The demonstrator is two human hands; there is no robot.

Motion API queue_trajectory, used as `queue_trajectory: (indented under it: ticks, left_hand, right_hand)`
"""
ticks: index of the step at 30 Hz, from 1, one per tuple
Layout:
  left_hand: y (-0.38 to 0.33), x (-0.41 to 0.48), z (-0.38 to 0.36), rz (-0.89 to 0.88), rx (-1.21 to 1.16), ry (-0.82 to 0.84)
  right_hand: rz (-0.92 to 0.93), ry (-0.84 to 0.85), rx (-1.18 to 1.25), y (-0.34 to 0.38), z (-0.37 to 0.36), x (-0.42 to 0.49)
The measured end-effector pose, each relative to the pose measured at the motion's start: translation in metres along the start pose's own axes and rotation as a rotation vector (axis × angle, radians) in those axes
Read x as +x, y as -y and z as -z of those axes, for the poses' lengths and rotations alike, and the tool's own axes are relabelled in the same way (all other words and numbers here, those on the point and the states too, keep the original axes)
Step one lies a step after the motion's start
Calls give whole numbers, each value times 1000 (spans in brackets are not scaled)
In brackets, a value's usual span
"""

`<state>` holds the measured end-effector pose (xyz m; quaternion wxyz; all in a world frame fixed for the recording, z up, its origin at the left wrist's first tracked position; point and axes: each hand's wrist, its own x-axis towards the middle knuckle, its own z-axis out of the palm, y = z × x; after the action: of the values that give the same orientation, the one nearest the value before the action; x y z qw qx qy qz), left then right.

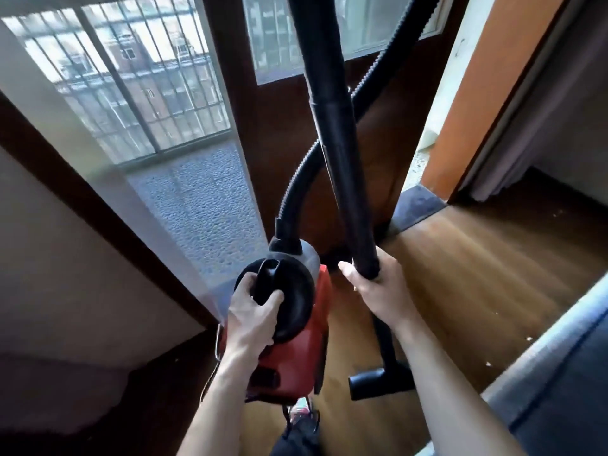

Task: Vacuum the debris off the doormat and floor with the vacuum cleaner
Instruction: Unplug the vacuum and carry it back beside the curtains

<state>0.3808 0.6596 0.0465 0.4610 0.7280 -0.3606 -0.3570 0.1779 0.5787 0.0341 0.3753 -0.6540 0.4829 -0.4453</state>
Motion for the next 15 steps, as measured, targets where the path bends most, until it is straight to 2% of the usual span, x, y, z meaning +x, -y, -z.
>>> queue_trajectory:
  ticks: [7,12,15]
  left_hand:
    - [-46,106,-46,-153,96,241]
    - [-75,144,-91,-299,134,336]
    - [-89,151,-126,-315,160,386]
  right_hand:
    - [-64,-251,-73,-6,12,75]
    - [-95,-443,-126,-25,48,95]
    - [-145,-514,-159,-42,76,100]
